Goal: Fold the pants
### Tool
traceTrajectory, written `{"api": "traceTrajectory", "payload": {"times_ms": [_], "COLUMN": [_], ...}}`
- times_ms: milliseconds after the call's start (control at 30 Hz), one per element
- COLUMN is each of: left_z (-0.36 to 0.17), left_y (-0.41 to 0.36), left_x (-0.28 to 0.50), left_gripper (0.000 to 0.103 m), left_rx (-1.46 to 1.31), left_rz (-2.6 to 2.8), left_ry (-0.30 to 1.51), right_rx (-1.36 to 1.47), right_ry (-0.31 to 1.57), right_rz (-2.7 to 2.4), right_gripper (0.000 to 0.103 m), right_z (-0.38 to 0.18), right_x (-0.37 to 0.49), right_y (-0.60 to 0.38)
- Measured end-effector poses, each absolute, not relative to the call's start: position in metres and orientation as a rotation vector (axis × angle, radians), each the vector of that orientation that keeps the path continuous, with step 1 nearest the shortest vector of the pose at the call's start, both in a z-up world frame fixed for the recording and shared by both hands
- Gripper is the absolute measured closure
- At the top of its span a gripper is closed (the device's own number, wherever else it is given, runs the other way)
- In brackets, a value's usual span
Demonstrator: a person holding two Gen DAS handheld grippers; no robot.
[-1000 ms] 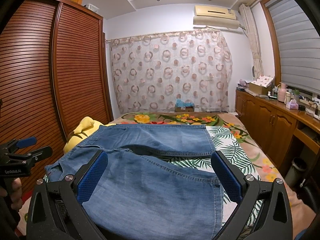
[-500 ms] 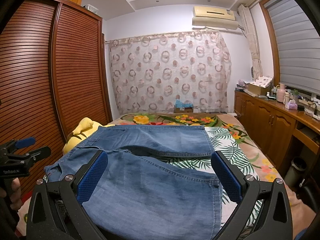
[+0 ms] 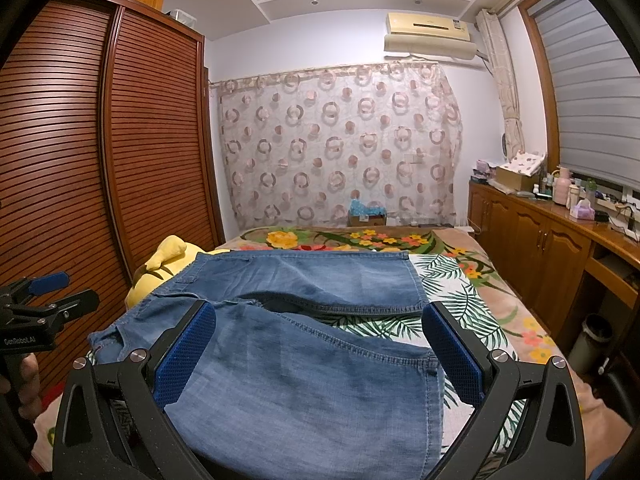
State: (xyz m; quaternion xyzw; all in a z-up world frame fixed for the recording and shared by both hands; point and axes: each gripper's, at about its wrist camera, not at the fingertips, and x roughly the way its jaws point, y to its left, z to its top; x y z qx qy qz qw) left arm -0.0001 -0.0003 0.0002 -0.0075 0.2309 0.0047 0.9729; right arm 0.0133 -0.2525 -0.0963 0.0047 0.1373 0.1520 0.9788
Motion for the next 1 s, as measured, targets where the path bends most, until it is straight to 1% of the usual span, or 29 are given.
{"api": "traceTrajectory", "payload": {"times_ms": [533,1000], "left_z": [-0.002,-0.034], "left_y": [0.002,0.049], "left_x": [0.002,0.027], "left_gripper": [0.0,0.0], "left_rx": [-0.022,-0.074], "left_rz": [0.006,0.063], "left_ry": [0.477,0.574], "right_rx": [0.013,-0.002], "right_ry": [0.285,0.369], "right_rz": [0.314,0.333], "right_gripper": [0.0,0.0], "right_z": [-0.099,-0.116], "right_x": [0.017,0.043], "right_y": [-0.255,-0.256]}}
